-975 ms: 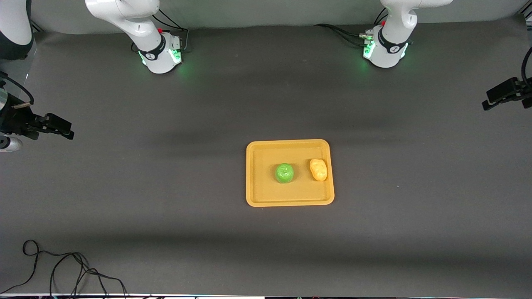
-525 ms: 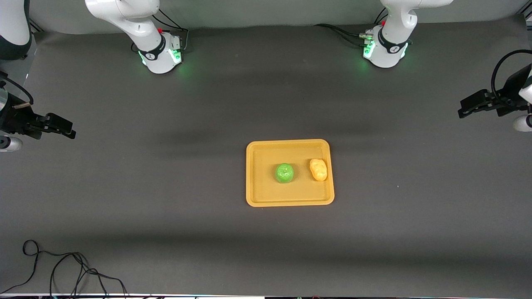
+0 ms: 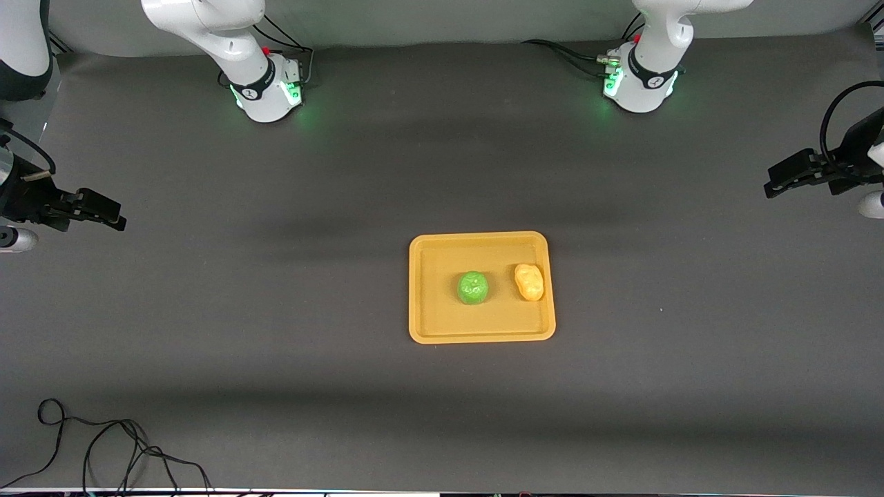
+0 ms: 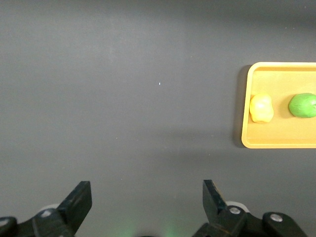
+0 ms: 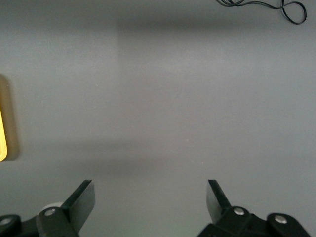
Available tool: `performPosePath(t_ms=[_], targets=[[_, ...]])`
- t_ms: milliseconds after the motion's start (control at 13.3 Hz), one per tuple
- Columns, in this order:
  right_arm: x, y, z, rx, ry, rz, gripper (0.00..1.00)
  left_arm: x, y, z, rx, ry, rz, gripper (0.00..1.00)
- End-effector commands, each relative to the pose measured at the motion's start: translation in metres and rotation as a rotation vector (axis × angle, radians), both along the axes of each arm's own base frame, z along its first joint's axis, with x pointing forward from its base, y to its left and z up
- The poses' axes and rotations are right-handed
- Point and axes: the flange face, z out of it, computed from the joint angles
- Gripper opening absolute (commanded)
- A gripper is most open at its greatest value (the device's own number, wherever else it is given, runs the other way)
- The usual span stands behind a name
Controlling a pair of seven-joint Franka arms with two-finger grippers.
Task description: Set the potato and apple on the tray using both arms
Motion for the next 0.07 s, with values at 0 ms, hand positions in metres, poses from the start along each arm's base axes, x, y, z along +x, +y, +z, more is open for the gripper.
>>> performPosePath(t_ms=[0], targets=[[-0.0038,-0.0022,0.0018,0.020,-0.001,0.010,1.00,-0.0022,0.0070,0.0038,-0.009,-0.004,0.014,1.00]])
